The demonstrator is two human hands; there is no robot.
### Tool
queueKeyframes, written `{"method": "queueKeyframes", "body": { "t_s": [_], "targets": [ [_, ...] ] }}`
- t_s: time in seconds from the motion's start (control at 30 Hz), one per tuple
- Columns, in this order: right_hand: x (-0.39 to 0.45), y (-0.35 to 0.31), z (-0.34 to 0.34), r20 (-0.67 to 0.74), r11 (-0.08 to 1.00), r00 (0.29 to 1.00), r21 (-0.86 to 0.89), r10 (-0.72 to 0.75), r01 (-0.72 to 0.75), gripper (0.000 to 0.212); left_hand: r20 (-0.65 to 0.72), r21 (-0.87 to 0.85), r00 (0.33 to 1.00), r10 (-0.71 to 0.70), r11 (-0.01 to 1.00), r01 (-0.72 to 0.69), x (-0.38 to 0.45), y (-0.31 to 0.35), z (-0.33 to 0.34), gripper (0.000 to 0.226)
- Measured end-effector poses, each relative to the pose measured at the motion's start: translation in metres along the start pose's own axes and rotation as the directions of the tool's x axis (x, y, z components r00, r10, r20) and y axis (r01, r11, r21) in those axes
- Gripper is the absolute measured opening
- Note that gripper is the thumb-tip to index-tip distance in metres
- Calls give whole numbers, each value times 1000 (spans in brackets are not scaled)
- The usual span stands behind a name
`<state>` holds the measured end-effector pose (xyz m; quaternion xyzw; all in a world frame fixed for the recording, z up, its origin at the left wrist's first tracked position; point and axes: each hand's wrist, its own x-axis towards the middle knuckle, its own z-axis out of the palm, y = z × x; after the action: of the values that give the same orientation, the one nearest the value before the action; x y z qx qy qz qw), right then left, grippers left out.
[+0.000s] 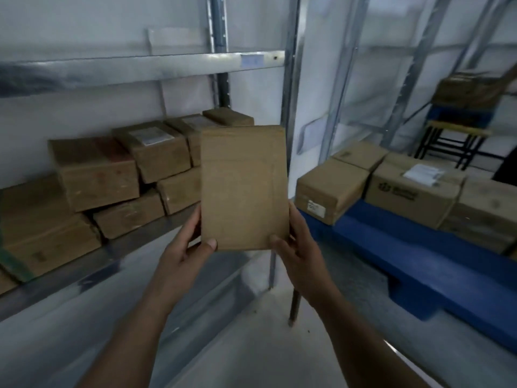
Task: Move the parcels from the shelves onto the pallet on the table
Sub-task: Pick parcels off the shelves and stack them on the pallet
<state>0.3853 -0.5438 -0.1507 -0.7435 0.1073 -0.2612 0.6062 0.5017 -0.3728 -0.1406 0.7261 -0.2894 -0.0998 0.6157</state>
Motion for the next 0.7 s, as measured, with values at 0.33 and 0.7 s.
{"method": "queueKeyframes", "body": {
  "t_s": [0.33,0.7],
  "targets": [
    [-51,29,-108,-339,992,935,-36,104,-124,76,358,58,934,-9,998,-13,23,17,130,61],
    [-60,59,-177,-626,951,746,-20,229,-309,64,601,167,799,-23,981,-97,64,13,245,56]
  ]
}}
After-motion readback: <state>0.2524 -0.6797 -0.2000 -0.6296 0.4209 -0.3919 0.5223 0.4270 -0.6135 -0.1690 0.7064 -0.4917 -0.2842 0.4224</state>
